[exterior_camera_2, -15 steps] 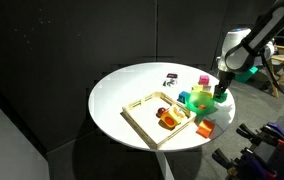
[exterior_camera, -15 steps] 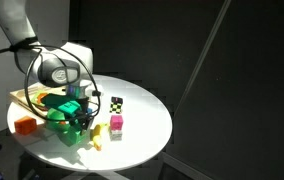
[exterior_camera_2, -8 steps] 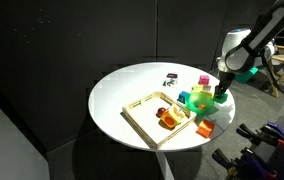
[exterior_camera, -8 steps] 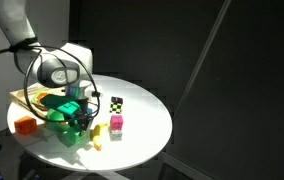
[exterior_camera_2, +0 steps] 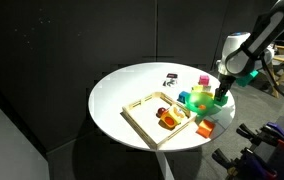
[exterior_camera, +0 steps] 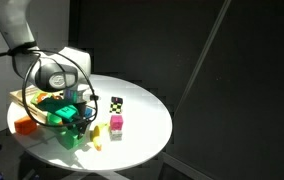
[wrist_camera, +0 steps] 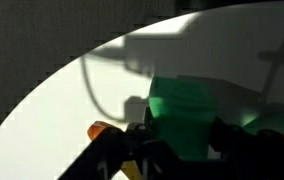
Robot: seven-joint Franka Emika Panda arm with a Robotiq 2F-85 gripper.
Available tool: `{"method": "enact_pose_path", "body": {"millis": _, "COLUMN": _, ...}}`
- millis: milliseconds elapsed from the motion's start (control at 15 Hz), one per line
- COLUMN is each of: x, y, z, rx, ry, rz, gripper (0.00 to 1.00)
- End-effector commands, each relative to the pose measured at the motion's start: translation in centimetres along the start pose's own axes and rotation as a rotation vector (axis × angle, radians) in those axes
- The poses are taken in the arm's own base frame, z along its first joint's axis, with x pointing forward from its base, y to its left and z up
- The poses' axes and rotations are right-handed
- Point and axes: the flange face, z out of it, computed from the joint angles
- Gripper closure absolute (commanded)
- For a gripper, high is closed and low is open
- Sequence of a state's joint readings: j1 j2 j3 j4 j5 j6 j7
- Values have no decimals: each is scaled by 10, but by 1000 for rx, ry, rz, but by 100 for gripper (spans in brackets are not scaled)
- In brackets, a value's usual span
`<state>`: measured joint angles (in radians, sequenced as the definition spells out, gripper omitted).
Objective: Put the dark green block on the table
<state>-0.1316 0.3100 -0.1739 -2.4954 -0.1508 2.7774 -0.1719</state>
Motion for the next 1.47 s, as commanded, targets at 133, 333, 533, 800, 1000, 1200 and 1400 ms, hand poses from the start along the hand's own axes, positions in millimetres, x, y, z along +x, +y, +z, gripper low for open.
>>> {"method": "enact_pose_path", "body": {"millis": 133, "x": -6, "y": -1, "z": 11, "rx": -5, "ry": 47, "rz": -21, "gripper": 75}}
{"method": "enact_pose_path", "body": {"millis": 333, "x": -9, "y": -2, "z": 18, "rx": -5, "ry": 43, "rz": -22, "gripper": 75}}
{"method": "enact_pose_path", "body": {"millis": 533, "x": -10, "y": -2, "z": 23, "rx": -4, "ry": 34, "rz": -21, "gripper": 26}}
{"method": "enact_pose_path", "body": {"millis": 800, "x": -12, "y": -3, "z": 25, "rx": -2, "ry": 25, "rz": -23, "gripper": 1}}
{"method": "enact_pose_path", "body": {"millis": 1000, "x": -15, "y": -3, "z": 24, "rx": 3, "ry": 19, "rz": -27, "gripper": 0}}
{"method": "enact_pose_path", "body": {"millis": 1200, "x": -20, "y": -4, "z": 22, "rx": 8, "ry": 12, "rz": -35, "gripper": 0}}
{"method": "enact_pose_path", "body": {"millis": 1400, "x": -27, "y": -6, "z": 20, "rx": 16, "ry": 2, "rz": -43, "gripper": 0}}
